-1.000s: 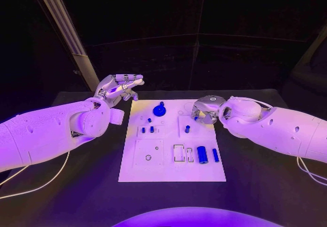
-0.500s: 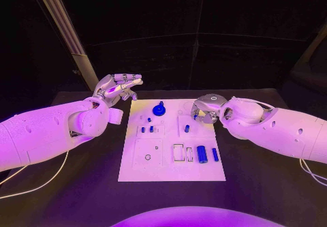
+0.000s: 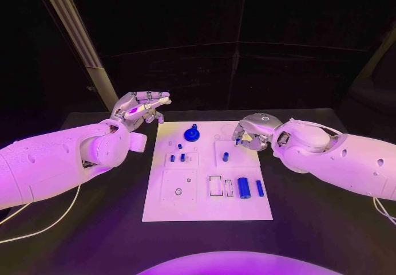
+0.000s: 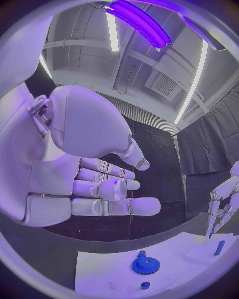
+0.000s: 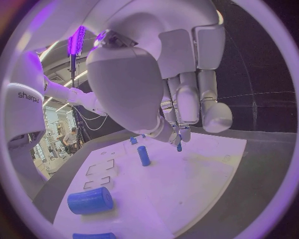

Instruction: Assemble the parts on the task board

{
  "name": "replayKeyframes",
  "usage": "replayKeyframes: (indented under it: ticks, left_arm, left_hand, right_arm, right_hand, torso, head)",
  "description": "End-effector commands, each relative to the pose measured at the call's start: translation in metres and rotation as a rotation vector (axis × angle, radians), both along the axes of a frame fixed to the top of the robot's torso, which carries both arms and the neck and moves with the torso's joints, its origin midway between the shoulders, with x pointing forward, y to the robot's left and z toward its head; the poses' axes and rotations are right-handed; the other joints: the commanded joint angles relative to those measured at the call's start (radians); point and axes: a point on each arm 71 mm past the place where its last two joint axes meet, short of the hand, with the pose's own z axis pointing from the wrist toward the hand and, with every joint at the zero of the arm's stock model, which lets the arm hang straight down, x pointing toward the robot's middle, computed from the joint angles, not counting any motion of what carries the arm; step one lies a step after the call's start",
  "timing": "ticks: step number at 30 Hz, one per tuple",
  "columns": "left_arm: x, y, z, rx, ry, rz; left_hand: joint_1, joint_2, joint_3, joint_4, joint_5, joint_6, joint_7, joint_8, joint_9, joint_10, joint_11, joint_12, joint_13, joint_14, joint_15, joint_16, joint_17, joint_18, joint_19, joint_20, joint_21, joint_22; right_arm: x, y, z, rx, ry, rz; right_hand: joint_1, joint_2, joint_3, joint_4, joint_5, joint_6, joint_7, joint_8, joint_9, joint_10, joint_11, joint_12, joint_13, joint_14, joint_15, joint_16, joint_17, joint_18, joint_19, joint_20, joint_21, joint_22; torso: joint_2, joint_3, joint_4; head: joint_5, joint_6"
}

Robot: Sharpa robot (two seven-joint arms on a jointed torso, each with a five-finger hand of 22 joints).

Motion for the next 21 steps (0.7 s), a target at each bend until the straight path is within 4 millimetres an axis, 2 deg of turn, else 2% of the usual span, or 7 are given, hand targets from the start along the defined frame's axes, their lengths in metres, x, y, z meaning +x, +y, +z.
replayKeyframes:
  ticks: [1, 6, 14, 16, 19, 21]
  left_arm:
    - [0.0, 0.0, 0.001, -0.004, 0.002, -0.003]
    - [0.0, -0.001, 0.001, -0.004, 0.002, -0.004]
    - [0.0, -0.006, 0.001, -0.008, 0.003, -0.015]
    - [0.0, -0.007, 0.001, -0.009, 0.003, -0.017]
    - [0.0, -0.01, 0.001, -0.01, 0.003, -0.021]
    - [0.0, -0.012, 0.001, -0.011, 0.003, -0.025]
  left_hand:
    - [0.006, 0.002, -0.001, -0.005, 0.005, -0.006, 0.003, 0.007, -0.001, -0.004, 0.0, 0.004, -0.002, -0.004, 0.003, 0.005, 0.0, 0.005, -0.001, 0.001, -0.005, -0.001]
    - [0.006, 0.002, -0.001, -0.005, 0.005, -0.006, 0.003, 0.007, -0.001, -0.004, 0.0, 0.004, -0.002, -0.004, 0.003, 0.005, 0.0, 0.005, -0.001, 0.001, -0.005, -0.001]
    - [0.006, 0.002, -0.001, -0.006, 0.005, -0.007, 0.003, 0.007, -0.001, -0.005, 0.0, 0.005, -0.002, -0.003, 0.003, 0.006, 0.002, 0.005, -0.001, 0.001, -0.005, -0.001]
    - [0.006, 0.002, -0.001, -0.006, 0.005, -0.007, 0.003, 0.007, -0.001, -0.005, 0.0, 0.005, -0.002, -0.003, 0.003, 0.006, 0.002, 0.005, -0.001, 0.001, -0.005, -0.001]
    - [0.006, 0.002, -0.001, -0.006, 0.005, -0.007, 0.003, 0.007, -0.001, -0.005, 0.0, 0.005, -0.002, -0.003, 0.003, 0.006, 0.002, 0.005, -0.001, 0.001, -0.005, -0.001]
    - [0.006, 0.002, -0.001, -0.006, 0.005, -0.007, 0.003, 0.007, -0.001, -0.005, 0.0, 0.005, -0.002, -0.003, 0.003, 0.006, 0.002, 0.005, -0.001, 0.001, -0.005, -0.001]
  right_arm:
    - [-0.007, 0.006, 0.009, 0.077, -0.024, 0.017]
    - [-0.023, 0.026, 0.019, 0.147, -0.034, 0.085]
    - [-0.042, 0.062, 0.028, 0.241, 0.001, 0.185]
    - [-0.044, 0.067, 0.027, 0.253, 0.013, 0.198]
    - [-0.048, 0.077, 0.019, 0.266, 0.047, 0.218]
    - [-0.052, 0.083, 0.012, 0.264, 0.064, 0.231]
  right_hand:
    - [-0.014, -0.001, 0.009, -0.003, 0.002, 0.009, 0.001, 0.0, 0.001, 0.004, 0.0, 0.0, 0.001, 0.031, -0.007, 0.005, 0.001, -0.007, 0.005, 0.001, 0.003, 0.0]
    - [-0.018, -0.003, 0.022, -0.012, 0.009, 0.01, 0.002, -0.002, 0.001, 0.005, 0.001, -0.001, 0.001, 0.031, -0.007, 0.007, 0.003, -0.008, 0.004, -0.001, 0.007, 0.003]
    - [-0.02, -0.004, 0.03, -0.017, 0.013, 0.009, 0.003, -0.003, 0.001, 0.005, 0.002, -0.002, 0.001, 0.031, -0.007, 0.008, 0.003, -0.008, 0.003, -0.001, 0.009, 0.004]
    - [-0.021, -0.004, 0.032, -0.018, 0.015, 0.009, 0.003, -0.004, 0.001, 0.004, 0.002, -0.003, 0.001, 0.031, -0.007, 0.008, 0.003, -0.008, 0.003, -0.001, 0.009, 0.005]
    - [-0.023, -0.004, 0.034, -0.02, 0.017, 0.008, 0.004, -0.004, 0.0, 0.004, 0.002, -0.003, 0.001, 0.031, -0.006, 0.008, 0.003, -0.008, 0.003, -0.001, 0.01, 0.005]
    - [-0.023, -0.004, 0.035, -0.021, 0.018, 0.008, 0.004, -0.004, 0.0, 0.004, 0.003, -0.004, 0.001, 0.031, -0.006, 0.007, 0.003, -0.008, 0.002, -0.001, 0.01, 0.004]
  torso:
    - [0.001, 0.0016, 0.0022]
    - [0.001, 0.0015, 0.0006]
    - [0.003, 0.0, 0.0039]
    - [0.003, -0.0006, 0.0038]
    - [0.001, -0.0006, -0.0009]
    - [0.002, -0.001, 0.0011]
  head:
    - [0.007, 0.0]
    - [0.018, -0.001]
    - [0.038, -0.008]
    - [0.043, -0.008]
    - [0.06, -0.014]
    - [0.065, -0.017]
